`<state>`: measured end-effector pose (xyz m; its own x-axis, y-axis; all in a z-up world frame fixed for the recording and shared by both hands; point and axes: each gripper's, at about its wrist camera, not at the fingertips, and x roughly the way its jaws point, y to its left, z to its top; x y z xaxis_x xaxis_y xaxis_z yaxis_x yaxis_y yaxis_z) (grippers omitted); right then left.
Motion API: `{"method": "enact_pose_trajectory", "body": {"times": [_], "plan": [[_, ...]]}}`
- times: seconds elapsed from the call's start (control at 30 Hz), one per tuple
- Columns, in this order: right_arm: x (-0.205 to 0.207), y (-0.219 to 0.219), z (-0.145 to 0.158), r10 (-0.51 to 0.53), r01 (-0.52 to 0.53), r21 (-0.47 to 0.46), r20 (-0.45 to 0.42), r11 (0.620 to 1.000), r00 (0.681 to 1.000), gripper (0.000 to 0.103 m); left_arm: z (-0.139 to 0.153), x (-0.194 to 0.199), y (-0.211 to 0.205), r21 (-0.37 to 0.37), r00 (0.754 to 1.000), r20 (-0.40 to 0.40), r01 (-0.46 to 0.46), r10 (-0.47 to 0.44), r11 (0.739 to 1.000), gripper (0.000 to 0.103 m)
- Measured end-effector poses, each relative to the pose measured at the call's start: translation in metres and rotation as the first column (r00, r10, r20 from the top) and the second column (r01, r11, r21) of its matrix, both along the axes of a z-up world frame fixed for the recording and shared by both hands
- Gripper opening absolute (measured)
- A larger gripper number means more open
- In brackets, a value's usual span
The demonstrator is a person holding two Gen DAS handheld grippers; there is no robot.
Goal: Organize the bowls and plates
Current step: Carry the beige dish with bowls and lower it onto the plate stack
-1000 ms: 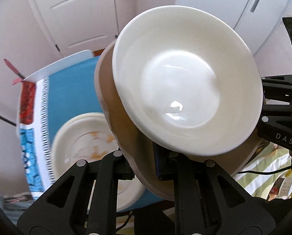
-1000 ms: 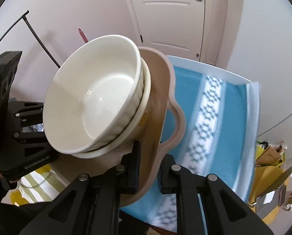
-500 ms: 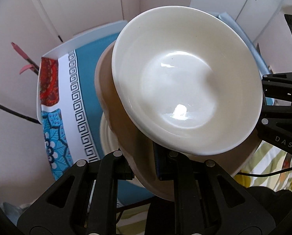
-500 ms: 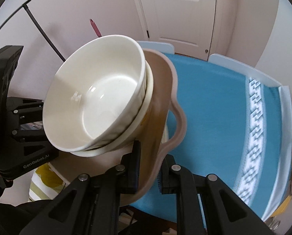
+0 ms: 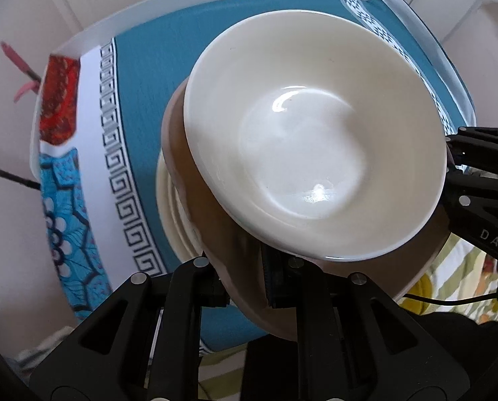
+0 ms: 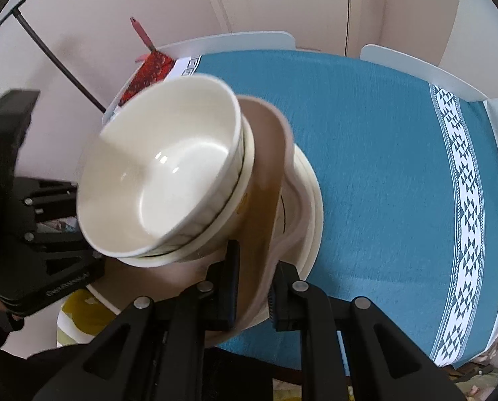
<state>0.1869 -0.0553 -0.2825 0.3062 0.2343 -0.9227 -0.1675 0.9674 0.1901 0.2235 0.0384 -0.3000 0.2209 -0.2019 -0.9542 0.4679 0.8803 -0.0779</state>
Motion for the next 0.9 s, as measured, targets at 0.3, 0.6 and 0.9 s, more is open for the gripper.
{"method": "enact_pose_trajectory", "body": {"times": [0.3, 0.6, 0.9], "plan": [[-0.01, 0.005, 0.0, 0.028, -0.028, -0.01, -0.023, 1.0, 0.999, 0.014, -0.001, -0.001, -0.008, 0.069, 1.0, 0.021, 0.008, -0.009, 0.998, 0.013], [0.002, 0.006, -0.003, 0.04, -0.042, -0.014, -0.104, 0.999, 0.994, 0.015, -0.002, 0.005, -0.013, 0.106, 0.999, -0.044, 0.022, -0.018, 0.994, 0.02], [0.006, 0.005, 0.001, 0.029, -0.032, -0.021, -0.157, 0.999, 0.987, 0.016, 0.003, 0.002, -0.015, 0.044, 0.991, -0.131, 0.046, -0.04, 0.998, 0.041]]}}
